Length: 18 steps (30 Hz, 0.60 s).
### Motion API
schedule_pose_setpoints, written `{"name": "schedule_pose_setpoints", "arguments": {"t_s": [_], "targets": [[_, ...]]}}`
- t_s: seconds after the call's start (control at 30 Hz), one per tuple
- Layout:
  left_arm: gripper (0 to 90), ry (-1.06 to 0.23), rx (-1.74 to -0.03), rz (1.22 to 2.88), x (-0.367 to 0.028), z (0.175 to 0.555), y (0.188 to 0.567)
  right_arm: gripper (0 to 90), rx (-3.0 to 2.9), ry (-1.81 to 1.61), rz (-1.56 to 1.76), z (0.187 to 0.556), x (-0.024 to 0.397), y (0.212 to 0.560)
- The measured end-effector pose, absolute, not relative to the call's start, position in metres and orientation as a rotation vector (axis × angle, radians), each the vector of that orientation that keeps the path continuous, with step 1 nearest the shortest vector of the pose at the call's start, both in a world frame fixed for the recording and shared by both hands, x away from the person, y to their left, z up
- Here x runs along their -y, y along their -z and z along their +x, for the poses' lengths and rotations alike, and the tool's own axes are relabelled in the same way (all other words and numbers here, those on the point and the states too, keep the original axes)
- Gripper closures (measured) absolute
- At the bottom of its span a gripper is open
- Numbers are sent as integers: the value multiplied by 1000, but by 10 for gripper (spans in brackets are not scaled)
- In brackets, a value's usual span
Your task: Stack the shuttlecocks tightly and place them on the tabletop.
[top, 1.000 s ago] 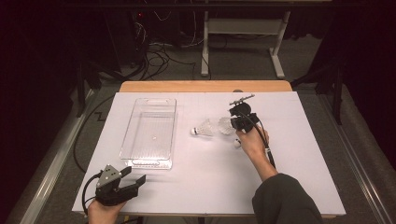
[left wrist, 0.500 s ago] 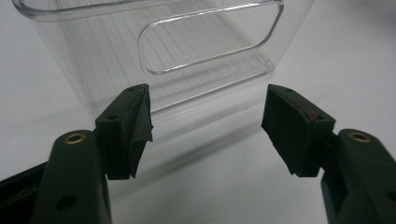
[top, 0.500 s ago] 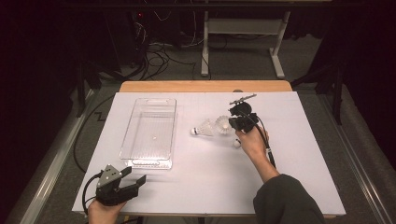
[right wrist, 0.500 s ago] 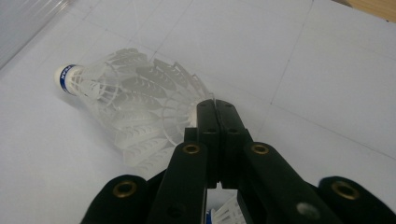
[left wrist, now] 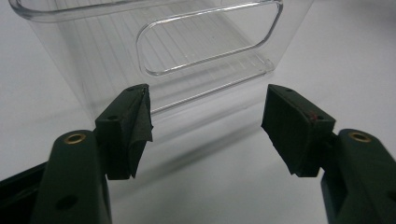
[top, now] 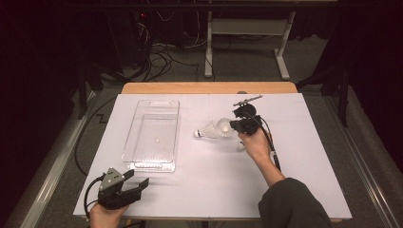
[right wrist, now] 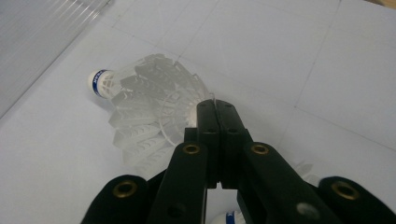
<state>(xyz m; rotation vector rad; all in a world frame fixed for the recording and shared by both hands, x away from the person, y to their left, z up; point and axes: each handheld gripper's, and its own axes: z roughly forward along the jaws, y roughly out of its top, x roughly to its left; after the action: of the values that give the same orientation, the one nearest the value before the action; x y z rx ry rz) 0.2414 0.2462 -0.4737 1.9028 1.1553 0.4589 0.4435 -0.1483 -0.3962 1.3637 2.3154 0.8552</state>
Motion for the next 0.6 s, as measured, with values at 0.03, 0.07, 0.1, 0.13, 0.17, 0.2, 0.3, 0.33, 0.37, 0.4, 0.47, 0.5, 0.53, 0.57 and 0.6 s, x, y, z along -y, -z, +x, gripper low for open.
{"name": "schedule_pose_setpoints", "arguments": {"t_s": [0.03, 0.07, 0.1, 0.13, 0.17, 0.2, 0.3, 0.33, 0.37, 0.4, 0.47, 0.5, 0.53, 0.57, 0.6], "targets": [[341, -458, -1156, 1902, -246, 241, 474, 900, -2322, -864, 1363, 444, 148, 397], [341, -458, -1157, 1901, -246, 241, 474, 900, -2325, -866, 1365, 444, 147, 397], [341, -458, -1156, 1901, -246, 241, 474, 900, -2331, -872, 1370, 444, 147, 397], [341, -458, -1156, 1901, -246, 241, 474, 900, -2335, -878, 1374, 444, 146, 398], [341, -457, -1157, 1902, -246, 241, 474, 900, -2339, -884, 1372, 444, 145, 398], [341, -457, -1156, 1902, -246, 241, 474, 900, -2342, -889, 1375, 444, 145, 398], [341, -457, -1155, 1902, -246, 241, 474, 900, -2350, -909, 1382, 445, 146, 398], [341, -457, -1155, 1901, -246, 241, 474, 900, -2353, -912, 1386, 445, 146, 398], [341, -457, -1155, 1901, -246, 241, 474, 900, -2356, -913, 1389, 445, 146, 399], [341, -458, -1155, 1902, -246, 241, 474, 900, -2359, -912, 1391, 446, 146, 399], [341, -458, -1154, 1903, -246, 241, 474, 900, -2363, -903, 1396, 446, 146, 400], [341, -458, -1155, 1901, -246, 241, 474, 900, -2364, -902, 1396, 446, 146, 400], [340, -458, -1155, 1901, -246, 241, 474, 900, -2364, -903, 1399, 447, 146, 401], [341, -457, -1155, 1901, -246, 241, 474, 900, -2364, -902, 1398, 447, 146, 401], [341, -456, -1155, 1901, -246, 241, 474, 900, -2365, -902, 1397, 447, 146, 401]]}}
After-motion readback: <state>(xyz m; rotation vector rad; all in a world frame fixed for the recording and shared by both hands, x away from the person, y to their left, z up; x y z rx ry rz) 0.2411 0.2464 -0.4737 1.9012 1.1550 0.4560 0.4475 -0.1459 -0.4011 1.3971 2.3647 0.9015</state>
